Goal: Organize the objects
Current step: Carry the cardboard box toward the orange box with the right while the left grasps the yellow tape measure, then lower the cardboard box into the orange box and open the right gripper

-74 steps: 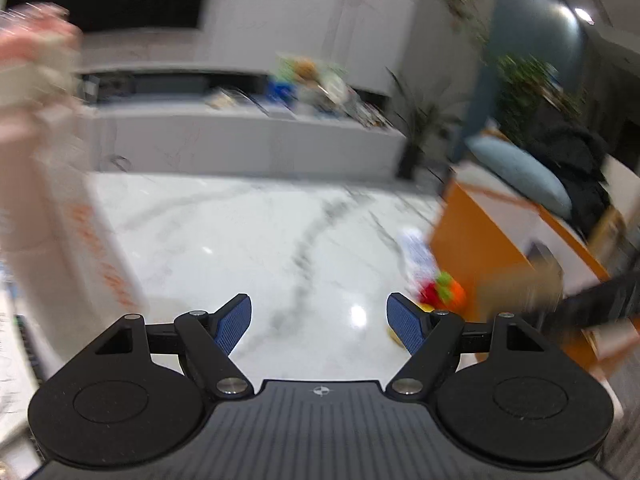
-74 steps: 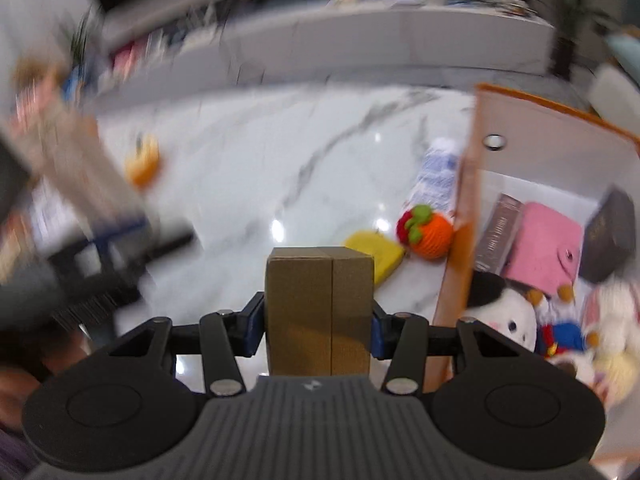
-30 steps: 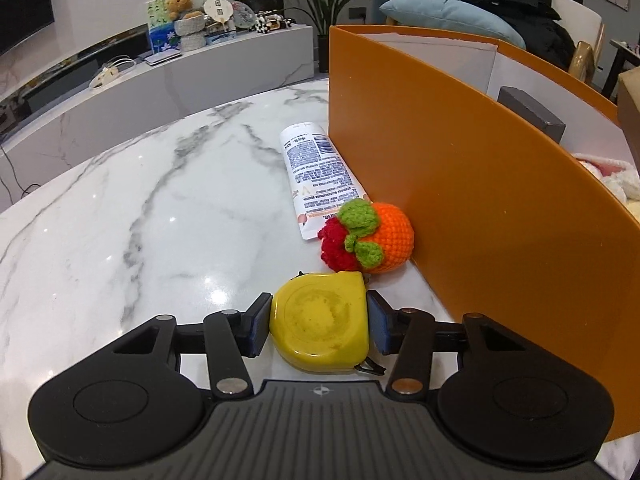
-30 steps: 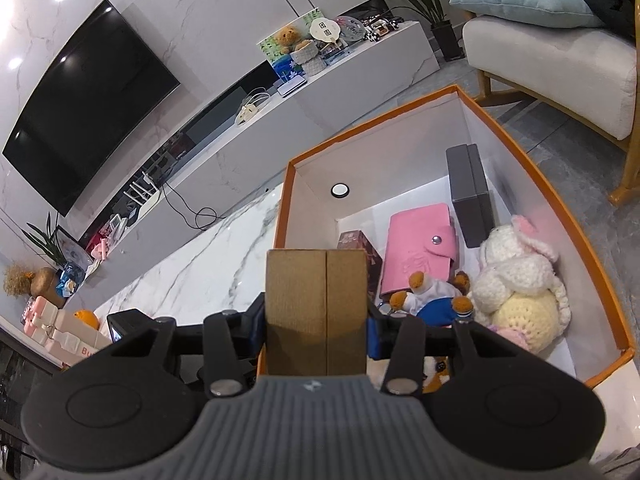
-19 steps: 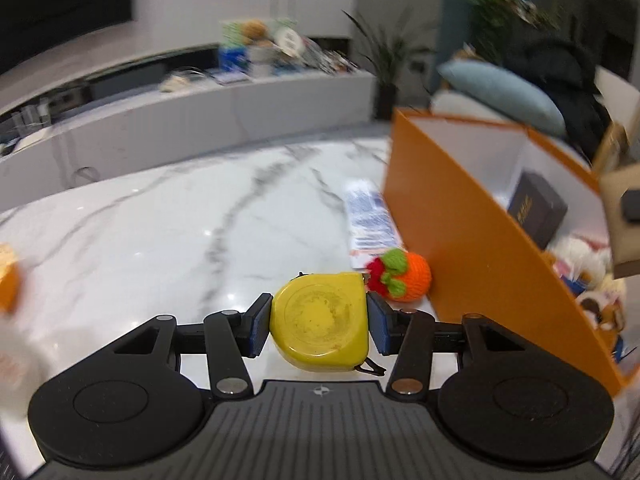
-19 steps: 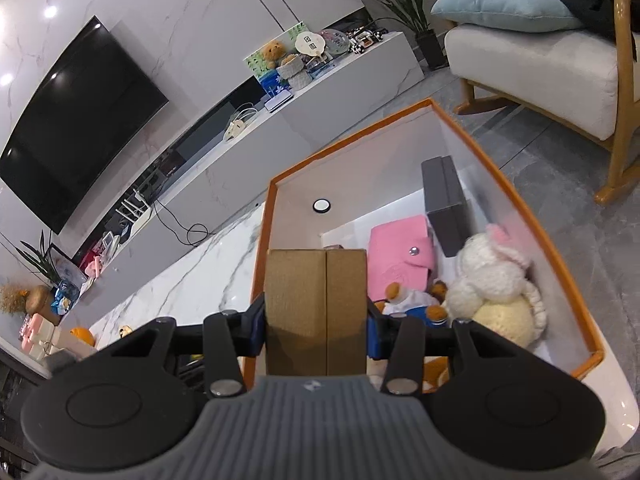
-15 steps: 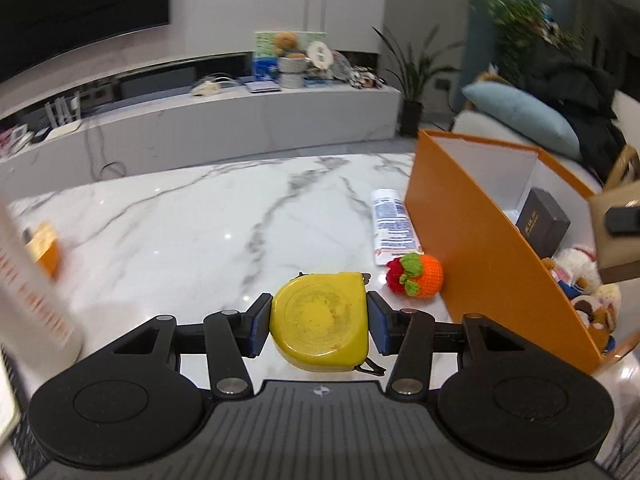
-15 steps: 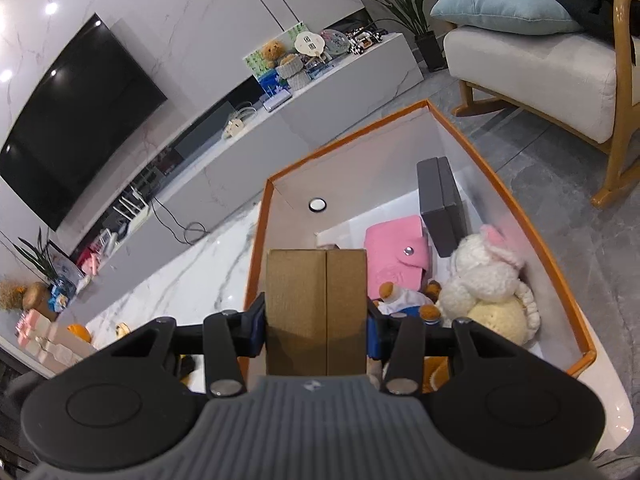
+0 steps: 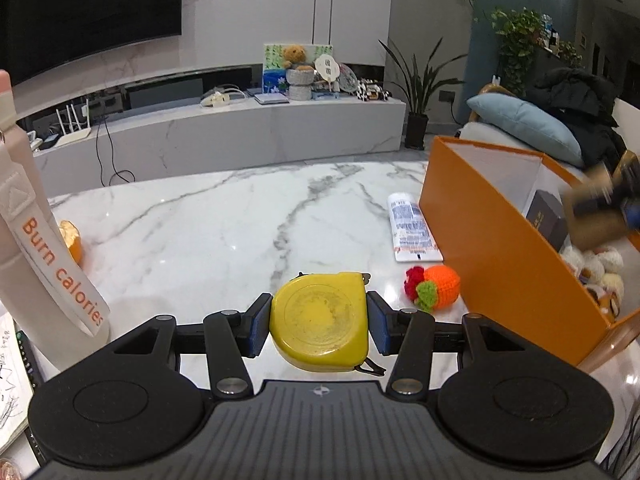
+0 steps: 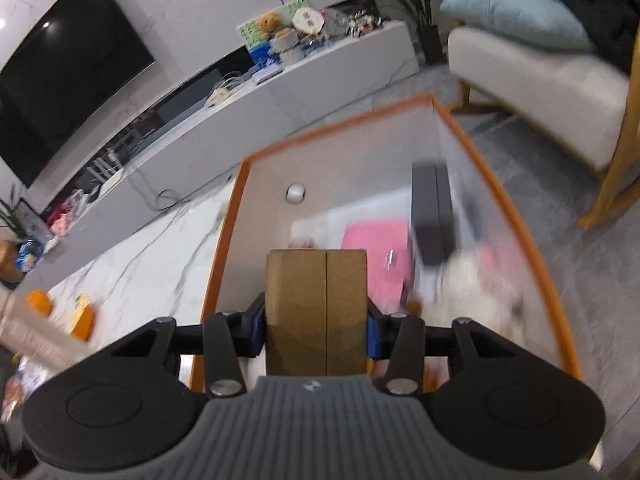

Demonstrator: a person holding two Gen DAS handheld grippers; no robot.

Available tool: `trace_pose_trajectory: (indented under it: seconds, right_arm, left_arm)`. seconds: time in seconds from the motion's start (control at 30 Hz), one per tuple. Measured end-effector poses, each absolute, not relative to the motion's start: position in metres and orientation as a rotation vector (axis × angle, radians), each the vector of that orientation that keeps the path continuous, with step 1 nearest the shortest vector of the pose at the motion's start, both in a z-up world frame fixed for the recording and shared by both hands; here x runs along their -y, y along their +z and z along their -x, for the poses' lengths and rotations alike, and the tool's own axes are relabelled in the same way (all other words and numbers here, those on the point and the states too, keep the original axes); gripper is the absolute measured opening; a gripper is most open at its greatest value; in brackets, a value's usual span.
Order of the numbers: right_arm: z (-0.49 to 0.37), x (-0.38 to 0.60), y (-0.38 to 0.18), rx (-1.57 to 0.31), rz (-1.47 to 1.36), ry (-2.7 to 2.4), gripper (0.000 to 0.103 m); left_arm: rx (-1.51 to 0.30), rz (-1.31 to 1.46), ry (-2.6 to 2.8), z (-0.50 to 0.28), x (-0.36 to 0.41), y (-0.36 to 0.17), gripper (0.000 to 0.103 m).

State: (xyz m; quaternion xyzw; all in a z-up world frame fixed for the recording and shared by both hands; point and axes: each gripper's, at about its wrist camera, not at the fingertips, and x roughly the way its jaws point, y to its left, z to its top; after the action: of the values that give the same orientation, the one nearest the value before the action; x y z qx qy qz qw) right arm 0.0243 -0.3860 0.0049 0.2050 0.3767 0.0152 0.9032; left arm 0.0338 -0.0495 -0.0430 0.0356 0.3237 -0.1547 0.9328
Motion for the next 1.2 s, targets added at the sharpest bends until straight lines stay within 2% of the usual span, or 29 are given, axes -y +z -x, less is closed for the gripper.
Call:
trace_pose_trajectory:
  seconds: [0.17, 0.4, 0.93, 1.0, 1.1, 1.2]
  right_arm:
    - [-0.088, 0.39, 0.012, -0.772, -0.481, 0.056, 0.048]
    - [-0.163, 0.386, -0.022, -0.856, -0.528, 0.031, 0.048]
    - [-0.18, 0.356, -0.047, -0.909, -0.442, 0.027, 0.048]
    - [-0.18, 0.357, -0.046, -0.914, -0.443, 0.036, 0.05]
    - [-0.178, 0.36, -0.045, -0.913, -0.466, 0.037, 0.061]
    - [-0.177, 0.357, -0.04, -0.903, -0.44, 0.038, 0.064]
  left_arm:
    - [-0.678, -0.074, -0.329, -0.031, 0.046, -0.049, 0.058]
    - [-0.719, -0.087, -0.327, -0.035, 0.043, -0.061, 0.058]
    - [-0.776, -0.129, -0.326, -0.033, 0.042, -0.072, 0.058]
    - [-0.781, -0.124, -0.323, -0.033, 0.041, -0.073, 0.058]
    - [-0.788, -0.132, -0.324, -0.034, 0.043, -0.074, 0.058]
    - [-0.795, -0.132, -0.334, -0.033, 0.045, -0.076, 0.058]
